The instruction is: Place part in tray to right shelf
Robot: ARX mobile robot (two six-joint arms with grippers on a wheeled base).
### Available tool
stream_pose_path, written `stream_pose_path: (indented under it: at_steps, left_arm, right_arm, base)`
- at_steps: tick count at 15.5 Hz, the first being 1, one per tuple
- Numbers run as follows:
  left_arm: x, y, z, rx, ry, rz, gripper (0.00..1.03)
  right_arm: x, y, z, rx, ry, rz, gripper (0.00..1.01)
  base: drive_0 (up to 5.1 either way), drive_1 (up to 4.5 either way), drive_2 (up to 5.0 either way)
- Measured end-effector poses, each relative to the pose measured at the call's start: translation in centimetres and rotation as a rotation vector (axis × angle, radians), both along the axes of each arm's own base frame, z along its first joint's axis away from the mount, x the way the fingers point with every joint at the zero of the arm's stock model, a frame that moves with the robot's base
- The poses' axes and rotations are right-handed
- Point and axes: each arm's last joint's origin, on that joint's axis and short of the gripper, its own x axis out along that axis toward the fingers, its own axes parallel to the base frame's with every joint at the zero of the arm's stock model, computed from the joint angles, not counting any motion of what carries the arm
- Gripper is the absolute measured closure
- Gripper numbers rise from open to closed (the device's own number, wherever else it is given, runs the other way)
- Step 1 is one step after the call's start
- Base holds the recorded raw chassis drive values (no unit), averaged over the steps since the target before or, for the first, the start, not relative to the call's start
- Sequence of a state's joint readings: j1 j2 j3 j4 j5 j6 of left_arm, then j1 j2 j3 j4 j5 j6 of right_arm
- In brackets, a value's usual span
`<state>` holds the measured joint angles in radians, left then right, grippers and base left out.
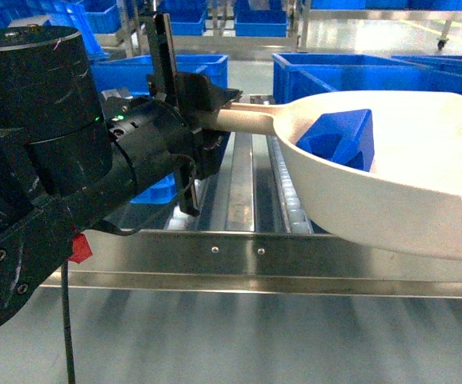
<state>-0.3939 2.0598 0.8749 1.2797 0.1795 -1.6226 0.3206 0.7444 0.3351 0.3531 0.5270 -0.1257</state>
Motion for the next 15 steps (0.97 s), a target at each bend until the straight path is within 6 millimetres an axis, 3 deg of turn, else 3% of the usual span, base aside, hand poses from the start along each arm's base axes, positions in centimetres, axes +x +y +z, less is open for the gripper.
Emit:
stream_pose_path:
  at_steps: [11,12,15]
  left_arm:
    - [0.0,0.0,0.1,0.037,0.056,0.002,0.90]
    - [-0.6,0.3,0.7,0.130,0.104,0.009,0.90]
    - [-1.3,0.9,5.2,0.069,-0.080,0.008,0.90]
  right_arm:
    - [0.0,0.0,0.0,0.000,0.000,0.000,0.03]
    - [0.0,0.0,0.0,0.000,0.000,0.000,0.03]
    - [0.0,0.0,0.0,0.000,0.000,0.000,0.03]
  base:
    - [0.0,0.00,0.0]
    - [0.0,0.00,0.0]
    - [0.0,0.00,0.0]
